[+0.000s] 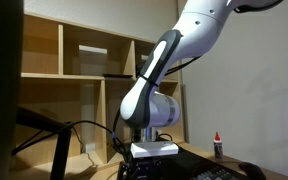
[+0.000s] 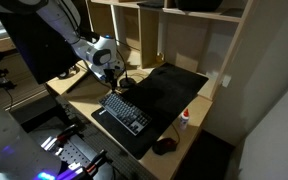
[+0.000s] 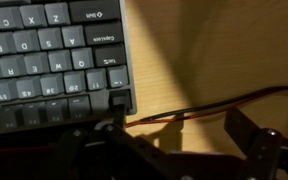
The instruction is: Press the escape key on the keyboard
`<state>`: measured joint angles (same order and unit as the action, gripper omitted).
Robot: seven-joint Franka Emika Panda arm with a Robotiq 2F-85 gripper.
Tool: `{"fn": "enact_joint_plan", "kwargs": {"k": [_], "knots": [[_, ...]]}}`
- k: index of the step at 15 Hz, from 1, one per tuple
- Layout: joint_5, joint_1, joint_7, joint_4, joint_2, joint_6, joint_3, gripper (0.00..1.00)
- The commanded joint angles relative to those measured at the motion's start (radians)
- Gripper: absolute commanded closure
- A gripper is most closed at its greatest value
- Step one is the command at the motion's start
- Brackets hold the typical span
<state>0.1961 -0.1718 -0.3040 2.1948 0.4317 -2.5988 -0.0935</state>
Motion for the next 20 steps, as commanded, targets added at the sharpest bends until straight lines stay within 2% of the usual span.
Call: {"fn": "enact_joint_plan", "kwargs": {"k": [1, 4, 5, 7, 11, 13, 15, 16, 18, 19, 20], "knots": [[0.000, 0.000, 0.000, -0.001, 0.000, 0.003, 0.000, 0.00], [0.014, 0.008, 0.004, -0.003, 0.000, 0.022, -0.009, 0.00], [0.036, 0.024, 0.024, 0.195, -0.189, -0.001, -0.019, 0.00], [0.041, 0.020, 0.013, 0.258, -0.246, -0.025, -0.012, 0.00], [0.101, 0.029, 0.026, 0.434, -0.478, 0.018, -0.019, 0.00], [0.136, 0.023, 0.053, 0.496, -0.567, -0.020, -0.016, 0.00], [0.105, 0.020, 0.074, 0.537, -0.642, -0.039, -0.011, 0.00], [0.106, 0.020, 0.038, 0.466, -0.556, -0.005, -0.013, 0.00], [0.107, 0.018, 0.051, 0.502, -0.620, -0.007, -0.012, 0.00], [0.083, 0.031, 0.003, 0.498, -0.633, 0.072, -0.016, 0.00], [0.104, 0.022, 0.019, 0.491, -0.632, 0.103, -0.011, 0.00]]}}
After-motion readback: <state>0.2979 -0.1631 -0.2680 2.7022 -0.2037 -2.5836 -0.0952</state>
